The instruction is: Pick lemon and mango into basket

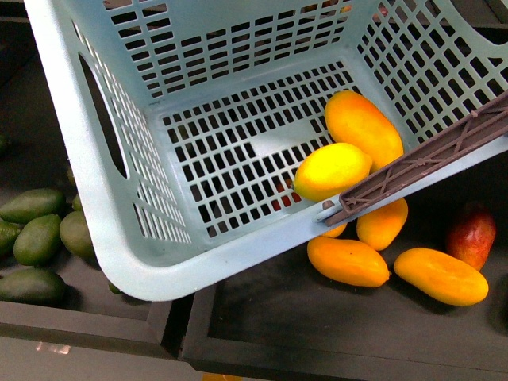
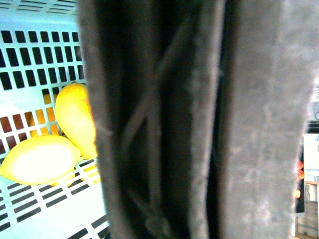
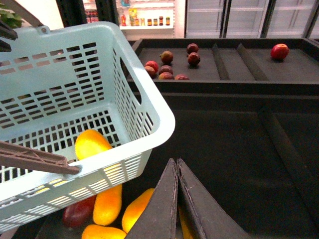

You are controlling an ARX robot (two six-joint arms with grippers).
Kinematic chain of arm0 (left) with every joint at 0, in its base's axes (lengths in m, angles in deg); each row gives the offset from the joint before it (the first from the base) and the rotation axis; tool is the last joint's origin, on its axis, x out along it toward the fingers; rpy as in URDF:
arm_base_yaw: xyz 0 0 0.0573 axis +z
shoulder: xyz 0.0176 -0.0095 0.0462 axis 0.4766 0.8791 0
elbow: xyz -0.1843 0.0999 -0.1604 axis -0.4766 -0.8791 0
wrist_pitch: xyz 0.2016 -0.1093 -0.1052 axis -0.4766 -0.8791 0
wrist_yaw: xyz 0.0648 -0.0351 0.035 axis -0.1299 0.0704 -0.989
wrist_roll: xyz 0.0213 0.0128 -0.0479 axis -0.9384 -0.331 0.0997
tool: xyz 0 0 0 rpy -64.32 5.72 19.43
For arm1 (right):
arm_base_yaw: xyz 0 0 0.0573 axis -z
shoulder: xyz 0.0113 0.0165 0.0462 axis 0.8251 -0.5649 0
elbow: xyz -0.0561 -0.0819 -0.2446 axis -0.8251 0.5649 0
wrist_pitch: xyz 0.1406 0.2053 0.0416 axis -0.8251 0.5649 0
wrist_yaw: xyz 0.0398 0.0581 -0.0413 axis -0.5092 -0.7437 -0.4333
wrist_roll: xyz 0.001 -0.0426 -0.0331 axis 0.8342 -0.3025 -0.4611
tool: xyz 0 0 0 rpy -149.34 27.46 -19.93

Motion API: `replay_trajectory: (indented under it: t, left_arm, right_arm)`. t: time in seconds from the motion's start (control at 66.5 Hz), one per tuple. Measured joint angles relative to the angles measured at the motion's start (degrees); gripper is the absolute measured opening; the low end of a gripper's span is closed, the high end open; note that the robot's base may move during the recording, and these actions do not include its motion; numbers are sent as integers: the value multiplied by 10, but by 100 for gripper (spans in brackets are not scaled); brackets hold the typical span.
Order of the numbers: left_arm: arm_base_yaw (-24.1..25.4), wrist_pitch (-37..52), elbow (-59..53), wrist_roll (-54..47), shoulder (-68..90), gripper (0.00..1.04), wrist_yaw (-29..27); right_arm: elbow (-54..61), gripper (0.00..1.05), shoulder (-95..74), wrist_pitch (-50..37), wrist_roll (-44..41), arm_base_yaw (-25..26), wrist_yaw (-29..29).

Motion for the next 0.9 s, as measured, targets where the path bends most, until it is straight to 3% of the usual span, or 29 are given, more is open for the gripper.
replay_trajectory:
  t: [0.331, 0.767, 0.858, 0.903]
  left_arm:
    - [0, 0, 0, 1, 0, 14, 0]
    - [-2, 0, 0, 0, 0, 14, -2]
    - [-7, 0, 0, 3, 0, 14, 14]
    - [-7, 0, 0, 8, 0, 14, 15]
  right_arm:
    - [0, 3, 33, 17, 0, 0, 0]
    - [0, 75, 34, 17, -1, 0, 3]
    - [0, 97, 34, 18, 0, 0, 3]
    - [0, 96, 34, 18, -1, 0, 3]
